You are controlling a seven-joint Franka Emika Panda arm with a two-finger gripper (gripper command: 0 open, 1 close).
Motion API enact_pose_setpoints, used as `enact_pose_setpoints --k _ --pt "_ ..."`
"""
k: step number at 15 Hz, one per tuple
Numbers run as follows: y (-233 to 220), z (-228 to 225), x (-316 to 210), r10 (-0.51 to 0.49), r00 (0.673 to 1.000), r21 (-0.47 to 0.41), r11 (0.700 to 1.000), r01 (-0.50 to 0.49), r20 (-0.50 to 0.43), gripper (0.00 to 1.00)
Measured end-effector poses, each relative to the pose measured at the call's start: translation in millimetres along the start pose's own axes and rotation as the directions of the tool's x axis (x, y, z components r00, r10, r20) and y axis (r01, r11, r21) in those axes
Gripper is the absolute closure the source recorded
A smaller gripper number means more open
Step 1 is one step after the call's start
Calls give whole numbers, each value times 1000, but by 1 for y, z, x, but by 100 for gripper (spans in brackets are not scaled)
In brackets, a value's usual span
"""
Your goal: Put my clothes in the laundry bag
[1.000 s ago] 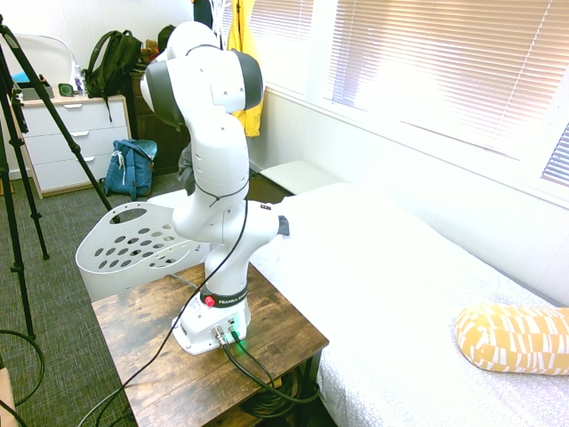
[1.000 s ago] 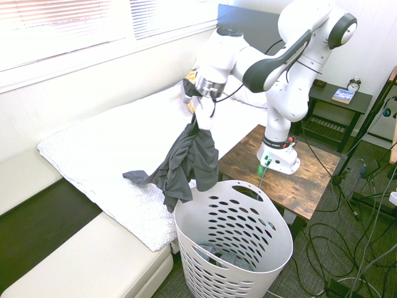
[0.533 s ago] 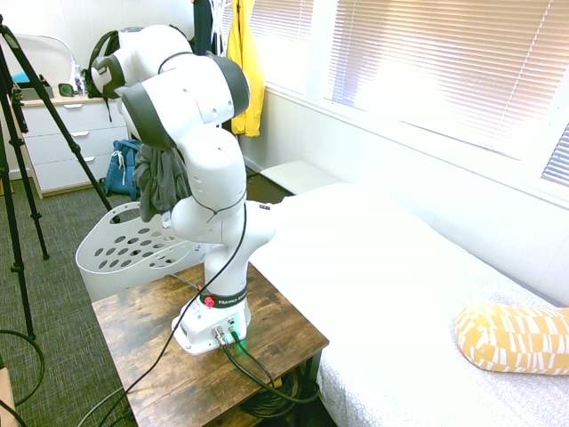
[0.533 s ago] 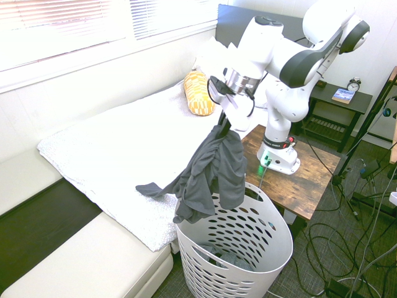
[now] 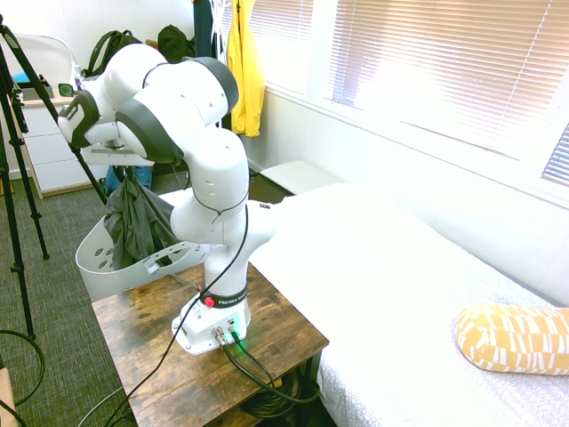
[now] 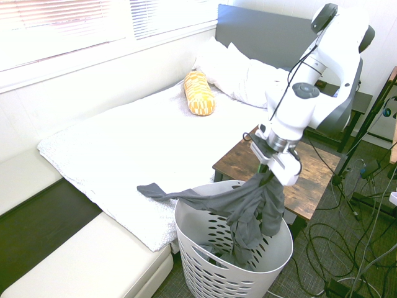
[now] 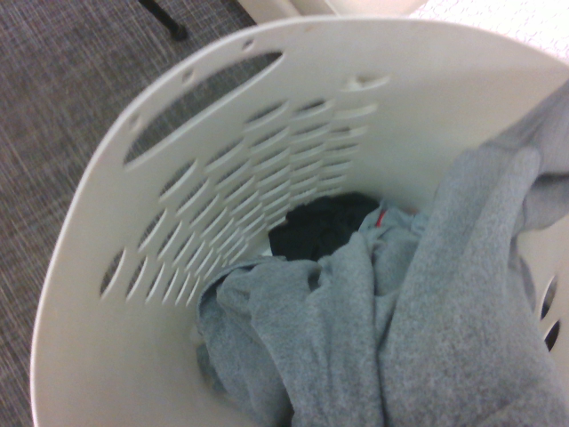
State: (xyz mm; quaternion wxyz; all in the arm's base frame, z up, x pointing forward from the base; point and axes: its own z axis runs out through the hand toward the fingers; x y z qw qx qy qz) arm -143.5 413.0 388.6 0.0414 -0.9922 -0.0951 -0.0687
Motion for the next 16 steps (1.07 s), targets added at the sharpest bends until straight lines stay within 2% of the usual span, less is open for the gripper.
enact_pose_setpoints --k 3,4,8,16 --pt "-5 50 -25 -21 999 -39 999 22 27 100" --pt "-8 63 -28 -23 999 -56 998 24 31 0" --pt "-13 92 -31 -40 998 -96 994 44 40 0" --pt "-16 101 -13 -10 999 -105 994 14 33 0"
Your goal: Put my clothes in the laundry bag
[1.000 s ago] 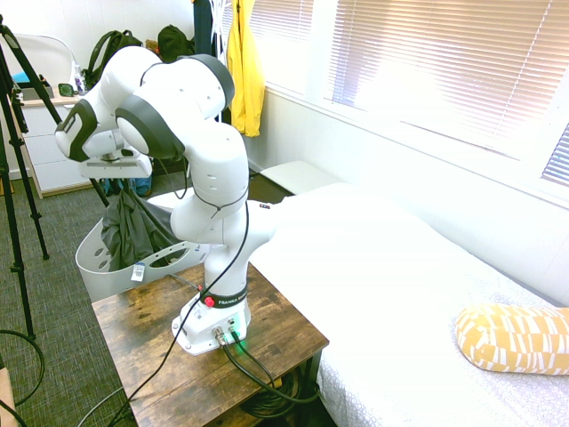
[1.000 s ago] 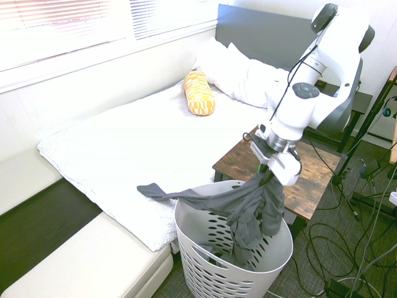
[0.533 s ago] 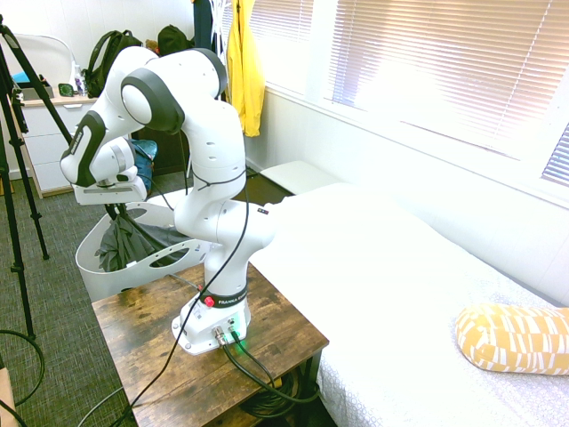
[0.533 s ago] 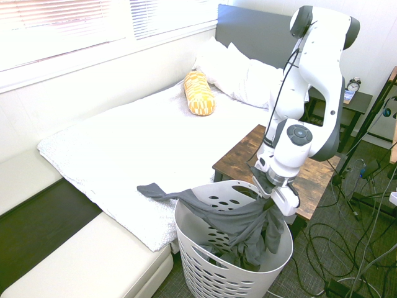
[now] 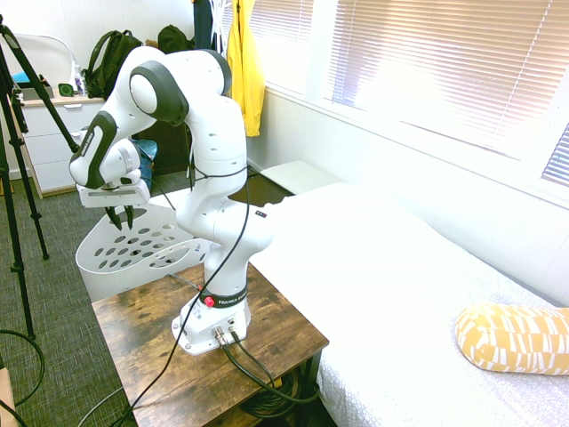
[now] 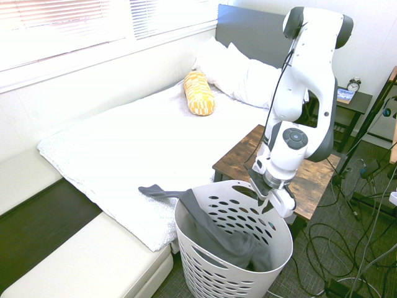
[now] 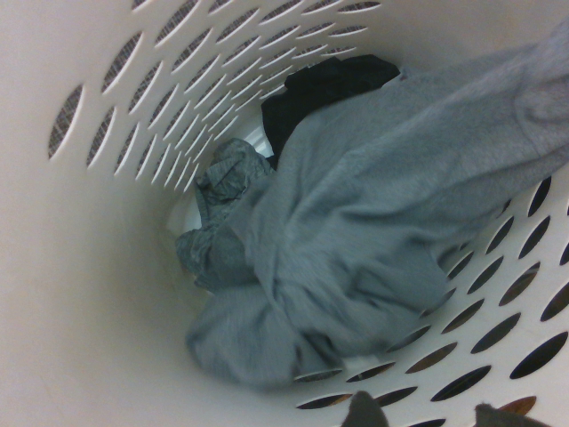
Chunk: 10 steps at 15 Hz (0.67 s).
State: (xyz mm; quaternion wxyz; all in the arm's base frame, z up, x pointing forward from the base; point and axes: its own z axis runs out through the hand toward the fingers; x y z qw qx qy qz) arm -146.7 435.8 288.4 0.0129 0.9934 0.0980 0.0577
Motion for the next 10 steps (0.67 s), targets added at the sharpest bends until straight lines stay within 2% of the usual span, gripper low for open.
enact_pose_setpoints --k 2,6,10 --pt "-6 -1 31 37 999 5 999 -37 -18 0" --pt "-17 -5 129 102 994 22 995 -101 -49 0" --pt "-4 23 237 154 987 28 988 -153 -34 0"
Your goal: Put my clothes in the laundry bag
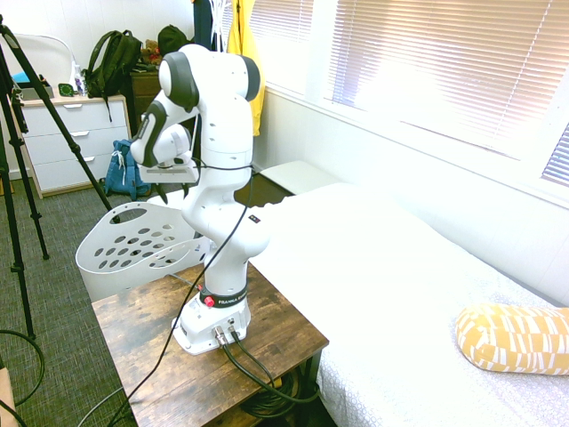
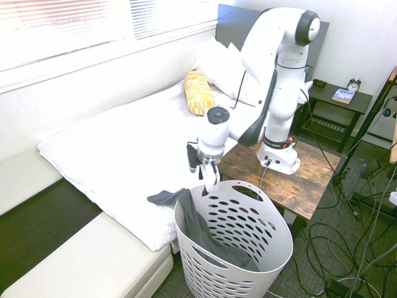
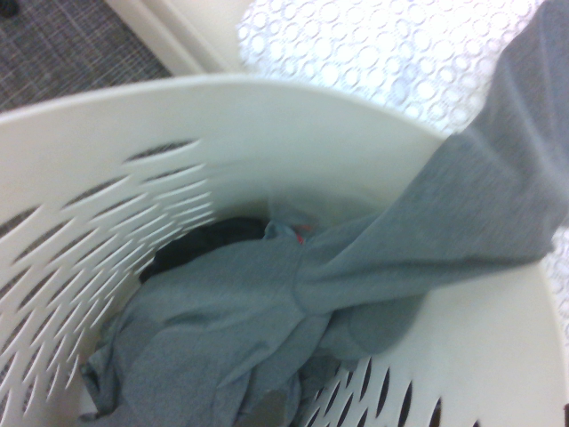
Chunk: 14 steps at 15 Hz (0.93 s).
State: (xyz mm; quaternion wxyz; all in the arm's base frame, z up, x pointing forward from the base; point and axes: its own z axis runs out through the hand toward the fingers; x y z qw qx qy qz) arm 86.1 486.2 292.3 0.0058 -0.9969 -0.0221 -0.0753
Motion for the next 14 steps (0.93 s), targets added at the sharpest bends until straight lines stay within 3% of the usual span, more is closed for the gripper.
enact_pose_setpoints --k 3,9,14 --pt "-9 52 66 56 997 1 998 -56 53 0" --pt "-45 149 129 181 979 17 983 -183 93 0" --pt "-31 178 140 238 968 -135 965 -226 85 0"
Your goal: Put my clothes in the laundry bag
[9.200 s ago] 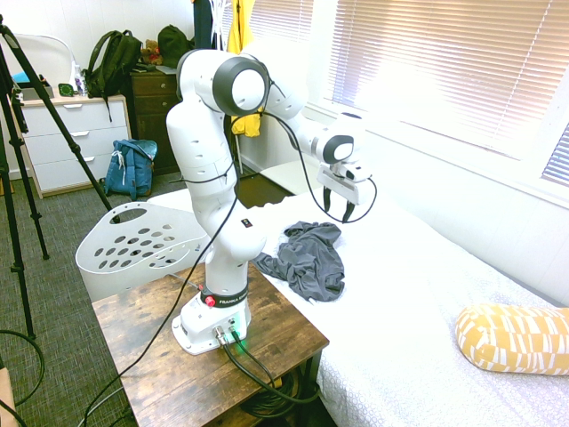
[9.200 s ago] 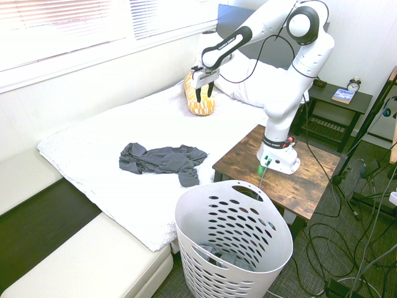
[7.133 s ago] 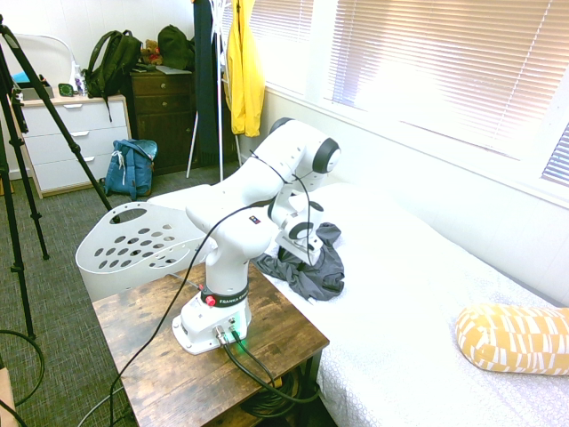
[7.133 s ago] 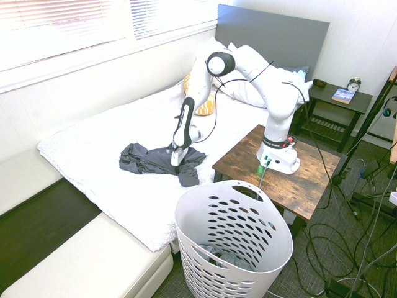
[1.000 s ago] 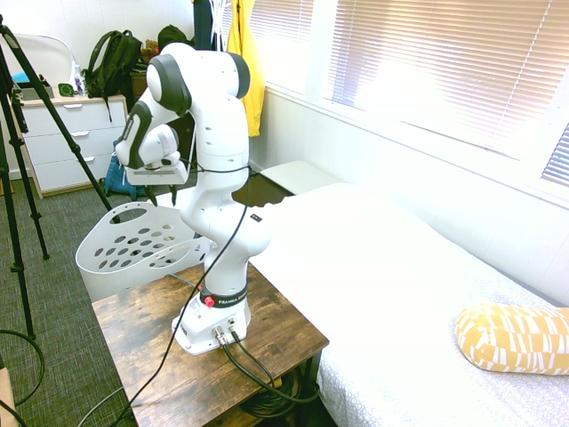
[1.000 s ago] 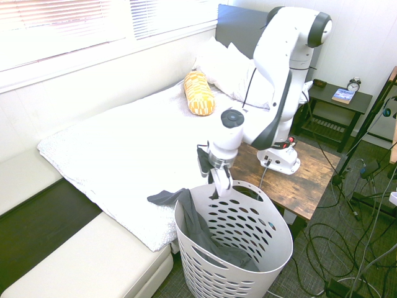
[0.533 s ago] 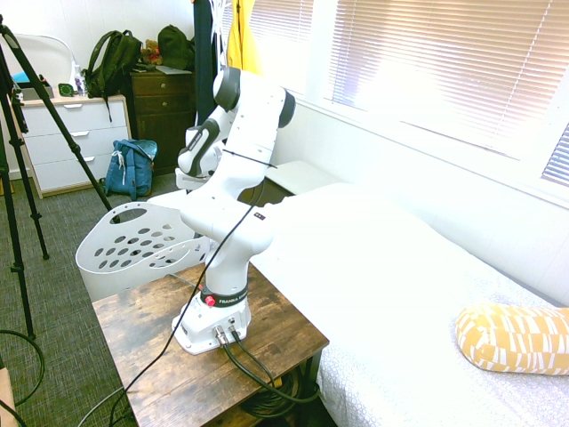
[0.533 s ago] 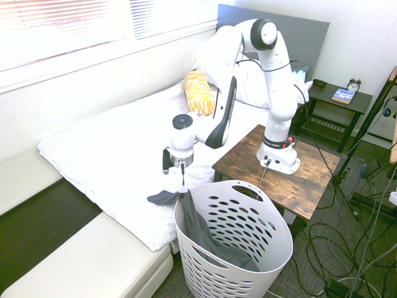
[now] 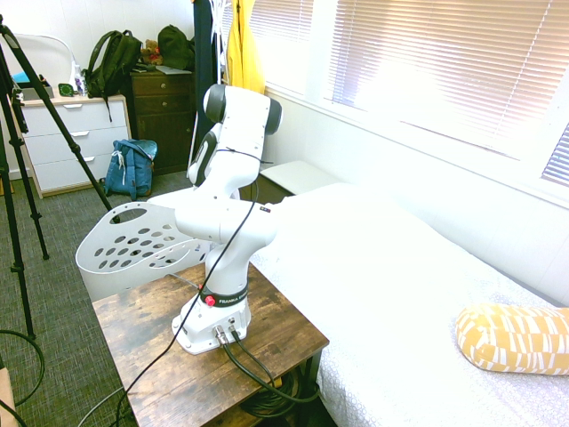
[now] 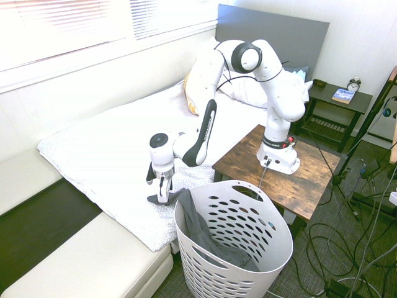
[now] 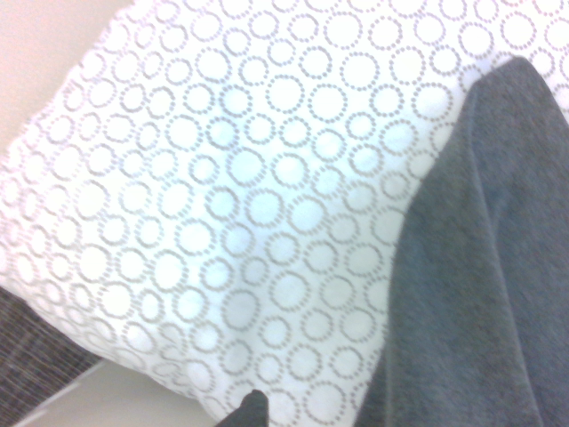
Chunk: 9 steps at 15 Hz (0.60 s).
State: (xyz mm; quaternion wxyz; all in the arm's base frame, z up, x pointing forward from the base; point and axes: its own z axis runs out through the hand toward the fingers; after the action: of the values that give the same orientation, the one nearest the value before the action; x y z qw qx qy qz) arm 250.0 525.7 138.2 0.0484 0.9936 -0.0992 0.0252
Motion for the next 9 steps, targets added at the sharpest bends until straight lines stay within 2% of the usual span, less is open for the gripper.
enact_pose_setpoints --k 4,5,9 --pt "-1 -3 -12 69 996 -119 991 -61 63 0" --pt "-3 -9 -11 91 993 -135 988 -80 79 100" --pt "-4 -19 -10 144 984 -194 974 -121 106 100"
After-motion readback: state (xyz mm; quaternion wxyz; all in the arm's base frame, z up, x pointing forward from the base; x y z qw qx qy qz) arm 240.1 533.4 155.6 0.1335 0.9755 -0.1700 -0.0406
